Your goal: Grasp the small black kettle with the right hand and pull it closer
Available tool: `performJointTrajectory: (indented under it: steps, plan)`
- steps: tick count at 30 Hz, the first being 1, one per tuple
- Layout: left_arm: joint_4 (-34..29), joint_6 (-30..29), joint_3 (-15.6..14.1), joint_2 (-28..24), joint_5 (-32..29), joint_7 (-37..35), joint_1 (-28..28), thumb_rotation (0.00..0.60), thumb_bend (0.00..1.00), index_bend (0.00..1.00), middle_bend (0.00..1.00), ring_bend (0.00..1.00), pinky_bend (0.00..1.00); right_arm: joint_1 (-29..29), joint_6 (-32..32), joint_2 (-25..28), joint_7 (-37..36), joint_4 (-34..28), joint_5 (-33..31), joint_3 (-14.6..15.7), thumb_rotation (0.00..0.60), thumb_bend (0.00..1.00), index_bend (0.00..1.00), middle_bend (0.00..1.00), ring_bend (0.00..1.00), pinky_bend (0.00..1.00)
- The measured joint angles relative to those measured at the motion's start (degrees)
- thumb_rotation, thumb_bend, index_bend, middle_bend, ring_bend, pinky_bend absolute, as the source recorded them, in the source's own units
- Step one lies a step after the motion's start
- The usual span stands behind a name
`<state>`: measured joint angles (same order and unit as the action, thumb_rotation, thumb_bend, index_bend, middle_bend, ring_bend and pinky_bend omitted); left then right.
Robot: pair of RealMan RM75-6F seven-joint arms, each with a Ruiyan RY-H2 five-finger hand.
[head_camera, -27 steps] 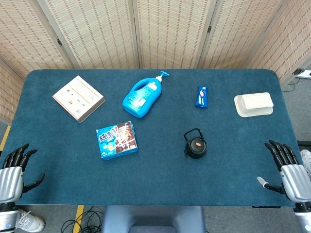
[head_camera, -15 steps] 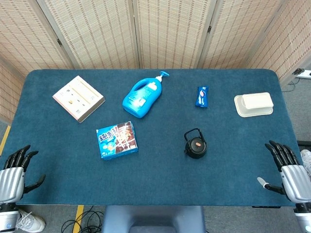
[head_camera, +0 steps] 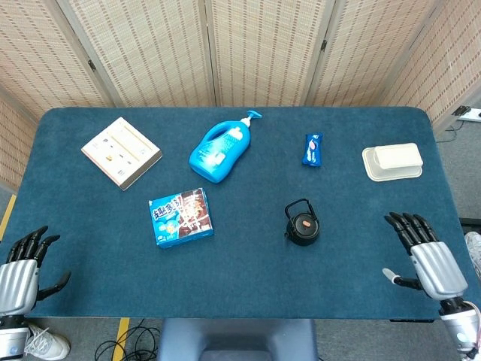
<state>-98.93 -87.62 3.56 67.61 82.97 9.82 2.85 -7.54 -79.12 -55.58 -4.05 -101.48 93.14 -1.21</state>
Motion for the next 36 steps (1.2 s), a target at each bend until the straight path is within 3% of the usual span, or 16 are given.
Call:
performJointTrajectory:
  steps: [9,17,25,36]
  plan:
    - [0.8,0.1,-0.4,0.1,-0.5,-0.7,-0.4,0.600,0.27,0.23,0.11,0.11,0.15,-9.5,14.6,1.6,6.3,-6.0,-3.9,-2.6,0.600,0.19,0.00,0.03,0.02,0.00]
    - [1.5,0.7,-0.8,0.0,-1.1,-1.5,-0.8,0.600,0.27,0.23,0.11,0.11,0.15,-19.9,28.6,0.4,10.5,-7.1,-14.6,-6.3,0.600,0.34,0.00,0.04,0.02,0.00]
    - [1.9,0.9,-0.9,-0.1,-1.5,-2.0,-1.0,0.600,0.27,0.23,0.11,0.11,0.15,-30.0,37.1,-4.7,15.5,-3.1,-27.6,-9.2,0.600,0.37,0.00,0.05,0.02,0.00]
    - [2.9,1.6,-0.9,0.2,-2.3,-2.6,-1.0,0.600,0.27,0.24,0.11,0.11,0.15,-41.0,42.5,-12.7,22.9,5.1,-42.9,-8.5,0.600,0.40,0.00,0.13,0.02,0.00]
